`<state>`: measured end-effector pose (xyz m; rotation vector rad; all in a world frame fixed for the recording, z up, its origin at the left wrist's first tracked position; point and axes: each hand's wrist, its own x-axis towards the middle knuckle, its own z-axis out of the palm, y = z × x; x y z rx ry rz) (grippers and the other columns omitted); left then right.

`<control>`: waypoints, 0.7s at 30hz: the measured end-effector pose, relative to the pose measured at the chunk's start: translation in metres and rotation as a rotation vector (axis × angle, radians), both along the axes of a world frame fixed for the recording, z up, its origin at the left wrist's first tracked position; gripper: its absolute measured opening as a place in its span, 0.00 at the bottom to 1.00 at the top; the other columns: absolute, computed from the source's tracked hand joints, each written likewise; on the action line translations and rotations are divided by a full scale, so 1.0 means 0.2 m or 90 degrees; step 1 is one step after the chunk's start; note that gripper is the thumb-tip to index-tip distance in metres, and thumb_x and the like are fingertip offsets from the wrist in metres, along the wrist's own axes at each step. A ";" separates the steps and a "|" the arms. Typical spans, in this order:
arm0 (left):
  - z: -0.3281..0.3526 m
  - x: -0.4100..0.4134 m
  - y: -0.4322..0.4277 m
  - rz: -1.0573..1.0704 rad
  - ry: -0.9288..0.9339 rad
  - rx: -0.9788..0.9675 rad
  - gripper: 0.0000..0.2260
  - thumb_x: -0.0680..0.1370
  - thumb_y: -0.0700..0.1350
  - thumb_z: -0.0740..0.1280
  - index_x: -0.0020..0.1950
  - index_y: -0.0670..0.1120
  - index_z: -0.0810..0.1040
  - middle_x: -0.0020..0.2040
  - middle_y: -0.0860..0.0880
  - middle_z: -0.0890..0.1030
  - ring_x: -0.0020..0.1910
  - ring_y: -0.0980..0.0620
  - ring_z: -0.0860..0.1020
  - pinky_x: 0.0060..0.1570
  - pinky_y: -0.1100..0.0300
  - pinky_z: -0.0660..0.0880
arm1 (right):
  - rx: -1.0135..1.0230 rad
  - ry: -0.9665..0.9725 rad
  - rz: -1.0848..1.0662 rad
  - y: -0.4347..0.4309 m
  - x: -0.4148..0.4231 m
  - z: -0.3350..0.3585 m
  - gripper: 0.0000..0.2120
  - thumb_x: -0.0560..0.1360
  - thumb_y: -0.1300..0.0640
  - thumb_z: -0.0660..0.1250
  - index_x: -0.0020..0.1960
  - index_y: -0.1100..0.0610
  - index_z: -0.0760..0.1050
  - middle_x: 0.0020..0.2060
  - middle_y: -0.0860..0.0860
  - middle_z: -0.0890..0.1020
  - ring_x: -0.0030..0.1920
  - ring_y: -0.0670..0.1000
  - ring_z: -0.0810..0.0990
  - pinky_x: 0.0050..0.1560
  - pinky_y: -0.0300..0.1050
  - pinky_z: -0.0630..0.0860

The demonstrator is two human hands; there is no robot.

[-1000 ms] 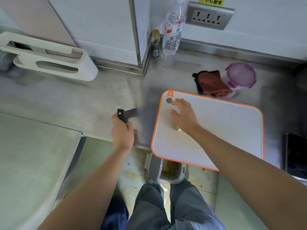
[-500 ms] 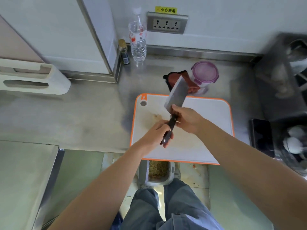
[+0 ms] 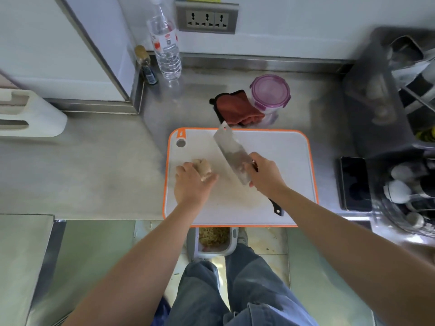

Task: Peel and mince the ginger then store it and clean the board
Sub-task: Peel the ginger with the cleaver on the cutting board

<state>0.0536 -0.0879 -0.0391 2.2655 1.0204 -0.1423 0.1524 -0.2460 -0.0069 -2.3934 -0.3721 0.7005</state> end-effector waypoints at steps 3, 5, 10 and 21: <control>-0.01 0.02 -0.01 -0.034 0.013 0.056 0.24 0.73 0.54 0.70 0.62 0.42 0.69 0.57 0.41 0.71 0.57 0.41 0.71 0.48 0.52 0.71 | -0.039 0.021 0.079 -0.02 -0.02 -0.02 0.07 0.77 0.60 0.58 0.54 0.56 0.68 0.40 0.56 0.79 0.37 0.58 0.82 0.35 0.53 0.77; -0.01 0.03 0.00 -0.102 -0.002 0.063 0.20 0.75 0.50 0.69 0.64 0.46 0.70 0.57 0.42 0.71 0.57 0.42 0.69 0.51 0.53 0.70 | -0.043 0.061 0.106 -0.03 -0.02 -0.01 0.09 0.76 0.62 0.59 0.56 0.56 0.66 0.39 0.54 0.79 0.31 0.53 0.82 0.32 0.50 0.79; -0.03 0.02 0.03 -0.391 -0.065 -0.004 0.20 0.74 0.44 0.70 0.66 0.51 0.75 0.57 0.47 0.73 0.58 0.45 0.67 0.61 0.56 0.67 | -0.044 -0.017 0.127 -0.05 0.00 0.02 0.07 0.74 0.62 0.58 0.52 0.57 0.68 0.40 0.56 0.80 0.32 0.56 0.81 0.31 0.51 0.79; 0.05 -0.02 -0.19 -0.014 -0.063 -0.053 0.31 0.67 0.55 0.76 0.62 0.43 0.66 0.54 0.48 0.68 0.49 0.50 0.70 0.45 0.60 0.68 | -0.097 0.023 0.187 -0.09 -0.04 0.05 0.02 0.78 0.62 0.53 0.50 0.58 0.63 0.32 0.58 0.77 0.29 0.59 0.81 0.31 0.54 0.77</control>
